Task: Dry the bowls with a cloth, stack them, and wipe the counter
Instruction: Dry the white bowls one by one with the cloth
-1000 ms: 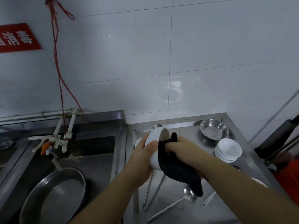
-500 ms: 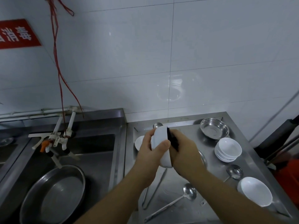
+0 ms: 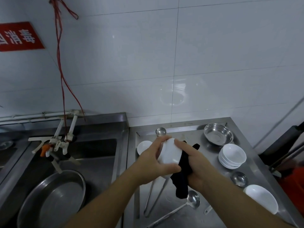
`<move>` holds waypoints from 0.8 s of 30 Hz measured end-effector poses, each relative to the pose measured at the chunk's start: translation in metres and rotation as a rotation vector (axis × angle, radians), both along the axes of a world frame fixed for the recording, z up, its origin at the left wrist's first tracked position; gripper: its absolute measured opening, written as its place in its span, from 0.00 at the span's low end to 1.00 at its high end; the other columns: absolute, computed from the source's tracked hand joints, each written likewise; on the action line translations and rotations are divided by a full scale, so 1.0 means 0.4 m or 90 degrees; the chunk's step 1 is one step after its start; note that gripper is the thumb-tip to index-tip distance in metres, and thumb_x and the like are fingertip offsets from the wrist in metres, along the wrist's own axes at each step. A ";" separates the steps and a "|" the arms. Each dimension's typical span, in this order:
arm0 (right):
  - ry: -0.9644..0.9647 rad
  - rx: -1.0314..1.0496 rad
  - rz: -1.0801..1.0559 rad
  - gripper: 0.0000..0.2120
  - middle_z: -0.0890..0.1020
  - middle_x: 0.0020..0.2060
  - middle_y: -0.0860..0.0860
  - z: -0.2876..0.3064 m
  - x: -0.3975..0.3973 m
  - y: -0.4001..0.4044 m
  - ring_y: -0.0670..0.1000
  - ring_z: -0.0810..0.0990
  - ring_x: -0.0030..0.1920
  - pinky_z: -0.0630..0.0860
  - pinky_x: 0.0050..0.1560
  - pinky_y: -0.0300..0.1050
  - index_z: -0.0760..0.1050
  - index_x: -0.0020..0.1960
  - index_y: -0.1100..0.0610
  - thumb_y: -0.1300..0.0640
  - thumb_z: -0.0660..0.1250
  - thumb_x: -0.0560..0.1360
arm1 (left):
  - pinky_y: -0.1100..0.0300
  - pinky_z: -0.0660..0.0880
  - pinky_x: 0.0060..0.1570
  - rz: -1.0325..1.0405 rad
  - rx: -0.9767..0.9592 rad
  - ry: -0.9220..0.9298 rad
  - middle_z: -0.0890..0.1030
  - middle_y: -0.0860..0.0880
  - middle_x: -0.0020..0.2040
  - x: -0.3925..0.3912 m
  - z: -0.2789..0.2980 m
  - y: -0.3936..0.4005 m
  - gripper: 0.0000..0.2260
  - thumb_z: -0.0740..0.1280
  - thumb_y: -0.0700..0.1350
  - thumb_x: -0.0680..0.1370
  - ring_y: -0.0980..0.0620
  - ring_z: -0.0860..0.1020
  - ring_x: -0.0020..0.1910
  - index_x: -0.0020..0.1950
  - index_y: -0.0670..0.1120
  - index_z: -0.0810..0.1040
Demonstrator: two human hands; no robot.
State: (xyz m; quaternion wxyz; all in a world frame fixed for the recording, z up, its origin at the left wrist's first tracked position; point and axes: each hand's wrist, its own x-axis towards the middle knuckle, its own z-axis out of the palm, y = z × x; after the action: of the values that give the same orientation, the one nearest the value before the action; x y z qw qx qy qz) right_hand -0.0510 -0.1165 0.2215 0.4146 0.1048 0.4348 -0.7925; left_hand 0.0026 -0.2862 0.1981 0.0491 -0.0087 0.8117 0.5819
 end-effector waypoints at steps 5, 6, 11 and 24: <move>0.013 -0.064 -0.070 0.25 0.84 0.63 0.62 -0.012 -0.020 0.006 0.64 0.85 0.60 0.84 0.52 0.58 0.84 0.64 0.59 0.43 0.77 0.74 | 0.52 0.82 0.60 0.180 0.123 -0.121 0.75 0.48 0.72 -0.007 -0.020 0.014 0.31 0.60 0.71 0.79 0.48 0.79 0.65 0.79 0.59 0.66; 0.025 -0.069 -0.092 0.26 0.85 0.63 0.60 -0.015 -0.024 0.006 0.62 0.85 0.60 0.85 0.52 0.57 0.84 0.64 0.58 0.42 0.77 0.73 | 0.49 0.81 0.61 0.249 0.232 -0.207 0.79 0.44 0.69 -0.001 -0.029 0.017 0.30 0.55 0.70 0.82 0.45 0.80 0.65 0.76 0.53 0.72; 0.055 -0.077 -0.117 0.26 0.85 0.62 0.57 -0.033 -0.034 0.011 0.58 0.87 0.58 0.84 0.52 0.52 0.85 0.63 0.55 0.37 0.74 0.75 | 0.52 0.80 0.54 0.240 0.541 -0.326 0.85 0.42 0.50 0.043 -0.037 0.015 0.22 0.61 0.55 0.84 0.46 0.82 0.49 0.61 0.41 0.87; 0.024 0.094 -0.154 0.20 0.89 0.50 0.58 -0.087 0.017 0.002 0.58 0.89 0.47 0.85 0.40 0.50 0.89 0.46 0.55 0.38 0.75 0.74 | 0.51 0.85 0.56 0.312 0.768 -0.112 0.82 0.36 0.67 0.012 0.053 -0.012 0.22 0.68 0.44 0.79 0.41 0.84 0.64 0.71 0.37 0.78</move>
State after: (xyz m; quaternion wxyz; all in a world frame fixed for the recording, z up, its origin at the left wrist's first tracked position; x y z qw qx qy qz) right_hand -0.0444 -0.1157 0.1869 0.2992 0.1719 0.4838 -0.8043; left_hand 0.0075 -0.2911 0.2191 -0.0224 -0.2120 0.3104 0.9264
